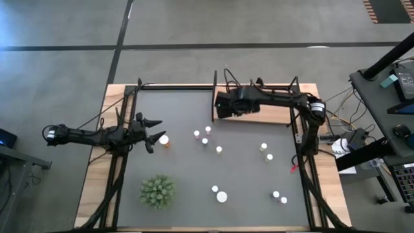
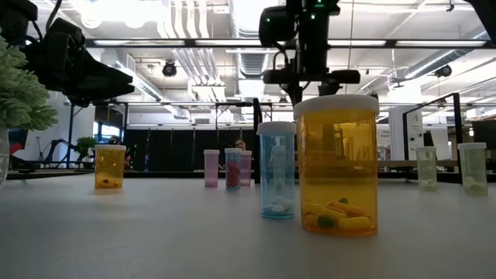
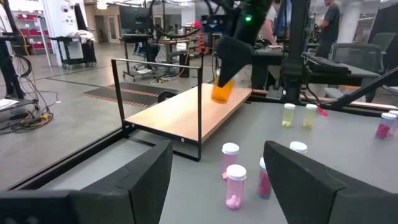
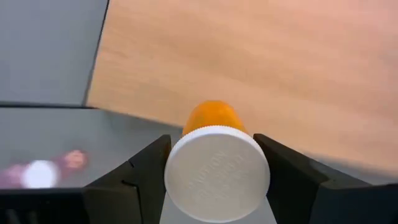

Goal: Pick and place medicine bottles onto shelf by color
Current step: Put the top right orange pill bottle on the shelf

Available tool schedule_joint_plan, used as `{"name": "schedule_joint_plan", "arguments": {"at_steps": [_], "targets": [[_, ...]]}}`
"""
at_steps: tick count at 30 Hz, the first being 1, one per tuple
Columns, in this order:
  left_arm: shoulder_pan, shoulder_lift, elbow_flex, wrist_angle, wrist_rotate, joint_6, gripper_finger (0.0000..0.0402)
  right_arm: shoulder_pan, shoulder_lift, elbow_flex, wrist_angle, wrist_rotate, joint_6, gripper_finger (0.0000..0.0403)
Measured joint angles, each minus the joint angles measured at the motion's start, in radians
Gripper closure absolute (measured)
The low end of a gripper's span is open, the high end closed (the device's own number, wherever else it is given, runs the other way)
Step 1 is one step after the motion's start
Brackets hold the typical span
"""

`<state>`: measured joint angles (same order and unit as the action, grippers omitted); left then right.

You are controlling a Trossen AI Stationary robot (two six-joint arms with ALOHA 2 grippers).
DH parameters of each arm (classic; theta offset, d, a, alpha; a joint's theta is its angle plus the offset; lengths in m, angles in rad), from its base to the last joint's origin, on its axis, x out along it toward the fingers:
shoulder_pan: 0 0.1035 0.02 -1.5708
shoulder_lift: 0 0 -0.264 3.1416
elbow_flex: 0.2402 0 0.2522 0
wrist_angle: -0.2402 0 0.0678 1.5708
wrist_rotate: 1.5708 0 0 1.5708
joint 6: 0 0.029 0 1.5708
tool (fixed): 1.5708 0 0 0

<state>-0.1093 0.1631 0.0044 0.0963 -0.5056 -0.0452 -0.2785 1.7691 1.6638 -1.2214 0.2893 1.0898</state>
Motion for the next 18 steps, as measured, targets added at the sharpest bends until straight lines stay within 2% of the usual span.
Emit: {"name": "schedule_joint_plan", "arguments": {"at_steps": [7, 12, 18], "targets": [[0.0, 0.0, 0.0, 0.0, 0.0, 0.0, 0.0164, -0.09, 0.0, 0.0, 0.012, -0.006, -0.409, 0.0193], [0.0, 0.0, 0.0, 0.0, 0.0, 0.0, 0.0164, -0.133, 0.0, 0.0, 0.09, -0.077, -0.746, 0.0193], [0.0, 0.0, 0.0, 0.0, 0.0, 0.0, 0.0164, -0.197, 0.005, 0.0, 0.188, -0.155, -0.905, 0.0193]]}}
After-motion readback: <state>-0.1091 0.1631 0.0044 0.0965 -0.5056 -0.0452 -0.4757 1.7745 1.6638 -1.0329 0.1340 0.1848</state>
